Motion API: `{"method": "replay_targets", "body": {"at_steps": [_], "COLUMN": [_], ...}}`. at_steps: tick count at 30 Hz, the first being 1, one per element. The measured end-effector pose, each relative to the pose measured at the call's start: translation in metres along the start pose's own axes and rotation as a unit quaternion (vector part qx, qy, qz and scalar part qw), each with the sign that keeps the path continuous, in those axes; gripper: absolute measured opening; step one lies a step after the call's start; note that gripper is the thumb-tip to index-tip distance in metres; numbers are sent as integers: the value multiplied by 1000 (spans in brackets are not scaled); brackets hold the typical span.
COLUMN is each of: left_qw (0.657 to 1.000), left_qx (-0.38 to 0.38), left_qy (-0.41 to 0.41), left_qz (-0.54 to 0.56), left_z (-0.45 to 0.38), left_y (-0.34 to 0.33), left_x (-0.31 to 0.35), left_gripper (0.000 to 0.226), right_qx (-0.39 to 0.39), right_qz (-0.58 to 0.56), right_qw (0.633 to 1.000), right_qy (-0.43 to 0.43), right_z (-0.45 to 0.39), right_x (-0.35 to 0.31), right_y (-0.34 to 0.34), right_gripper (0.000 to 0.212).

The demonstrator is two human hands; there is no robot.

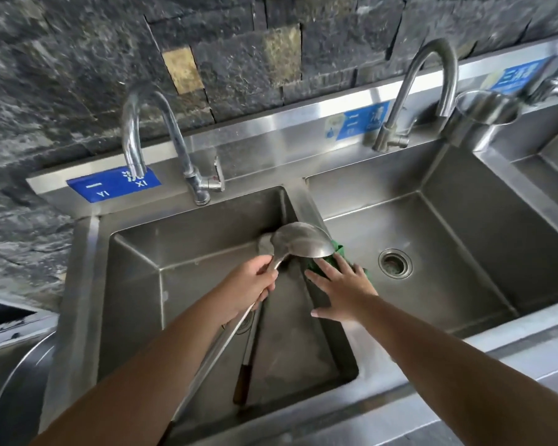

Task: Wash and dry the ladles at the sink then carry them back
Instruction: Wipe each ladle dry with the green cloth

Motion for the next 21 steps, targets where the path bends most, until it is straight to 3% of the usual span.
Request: {"method": "replay_targets", "body": {"at_steps": [3,5,7,10,12,17,19,21], "left_qw": [1000,999,998,996,995,989,985,982], "left_qx": [-19,-43,-64,-86,-104,-137,-143,-153], "left_qy": [5,8,12,0,-2,22,37,34], "left_qz": [2,16,23,-2,-1,53,86,101], "left_z": [-12,-20,-28,-40,-49,-68,-73,-76], "left_y": [-19,-32,-47,-75,-95,-144,-160,-177], "left_x": [15,29,44,68,81,108,113,118], "left_gripper": [17,23,28,33,34,46,52,50], "right_qx": [22,101,174,125,113,175,185,198], "right_qz": [-60,-161,-321,-568,-642,-715,-695,-677], "right_qw": [997,978,920,785,729,603,602,601], "right_qy": [-32,-83,-145,-211,-211,-307,-347,-376], "right_z": [11,25,43,75,83,92,95,99], "right_x": [-5,-15,-25,-44,-54,-40,-27,-12], "right_y": [15,23,30,40,40,38,39,43], "right_gripper": [95,84,61,29,30,42,37,18]}}
Point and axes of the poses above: each hand's wrist, its own z-axis away from the middle knuckle, its own y-axis out of the back of the hand, x = y × z, the point moved 1 cm from there along -z, towards the middle knuckle, and after that the axes turned 6 degrees about x, right-handed, at the moved point
